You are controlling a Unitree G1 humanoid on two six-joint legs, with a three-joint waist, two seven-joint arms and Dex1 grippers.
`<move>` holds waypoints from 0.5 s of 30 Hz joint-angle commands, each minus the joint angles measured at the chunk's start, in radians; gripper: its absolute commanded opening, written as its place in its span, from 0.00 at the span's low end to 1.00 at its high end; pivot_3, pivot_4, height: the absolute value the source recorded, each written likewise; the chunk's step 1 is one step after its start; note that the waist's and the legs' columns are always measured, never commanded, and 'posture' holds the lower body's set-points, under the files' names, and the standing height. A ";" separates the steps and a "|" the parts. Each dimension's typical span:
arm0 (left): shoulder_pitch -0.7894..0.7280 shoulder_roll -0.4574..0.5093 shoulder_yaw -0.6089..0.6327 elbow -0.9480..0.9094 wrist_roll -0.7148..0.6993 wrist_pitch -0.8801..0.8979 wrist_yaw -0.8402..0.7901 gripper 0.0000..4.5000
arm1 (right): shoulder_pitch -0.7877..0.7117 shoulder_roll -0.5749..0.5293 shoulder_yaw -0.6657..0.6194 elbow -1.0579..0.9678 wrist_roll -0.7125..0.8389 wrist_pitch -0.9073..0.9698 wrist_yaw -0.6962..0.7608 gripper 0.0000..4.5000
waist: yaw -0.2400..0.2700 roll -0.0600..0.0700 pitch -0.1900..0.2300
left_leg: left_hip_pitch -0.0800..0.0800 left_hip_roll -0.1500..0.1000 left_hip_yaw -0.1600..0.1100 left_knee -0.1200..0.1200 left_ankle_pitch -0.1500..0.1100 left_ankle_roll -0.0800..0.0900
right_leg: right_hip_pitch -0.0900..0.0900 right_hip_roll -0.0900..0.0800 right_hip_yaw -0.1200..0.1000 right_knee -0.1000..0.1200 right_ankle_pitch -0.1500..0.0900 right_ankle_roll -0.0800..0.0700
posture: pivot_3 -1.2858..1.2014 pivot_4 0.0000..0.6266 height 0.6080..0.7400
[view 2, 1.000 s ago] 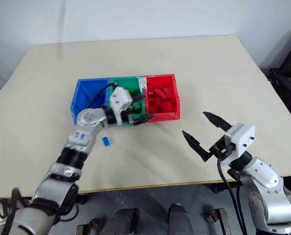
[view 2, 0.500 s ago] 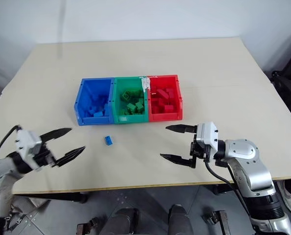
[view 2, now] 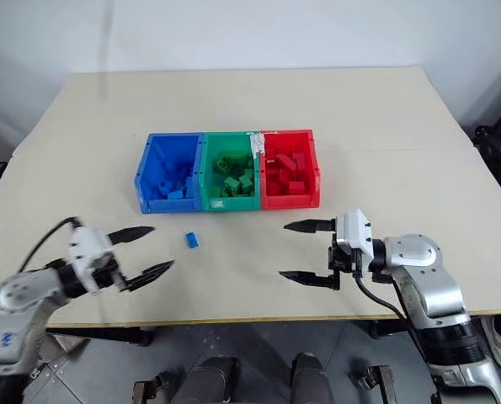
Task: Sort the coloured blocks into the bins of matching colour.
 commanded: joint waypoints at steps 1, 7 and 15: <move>-0.092 -0.001 -0.096 0.125 0.071 -0.016 -0.024 0.97 | 0.033 -0.037 -0.049 -0.046 0.023 0.016 0.005 1.00 | -0.003 0.000 0.000 | 0.000 0.000 0.000 0.000 0.000 0.000 | 0.000 0.000 0.000 0.000 0.000 0.000 | 0.52 0.24 1.00; -0.222 0.020 -0.189 0.335 0.157 -0.068 -0.070 0.97 | 0.124 -0.063 -0.102 -0.122 0.035 0.040 -0.037 1.00 | -0.019 0.001 0.000 | 0.000 0.001 0.000 -0.002 0.000 0.000 | -0.001 0.000 0.000 0.001 0.000 0.000 | 0.52 0.24 1.00; -0.313 0.007 -0.234 0.450 0.170 -0.054 -0.086 0.93 | 0.208 -0.053 -0.133 -0.205 0.041 0.057 -0.102 1.00 | -0.019 0.001 -0.001 | 0.001 0.000 0.001 0.001 0.000 0.000 | 0.000 0.000 0.000 0.002 0.000 0.000 | 0.52 0.24 1.00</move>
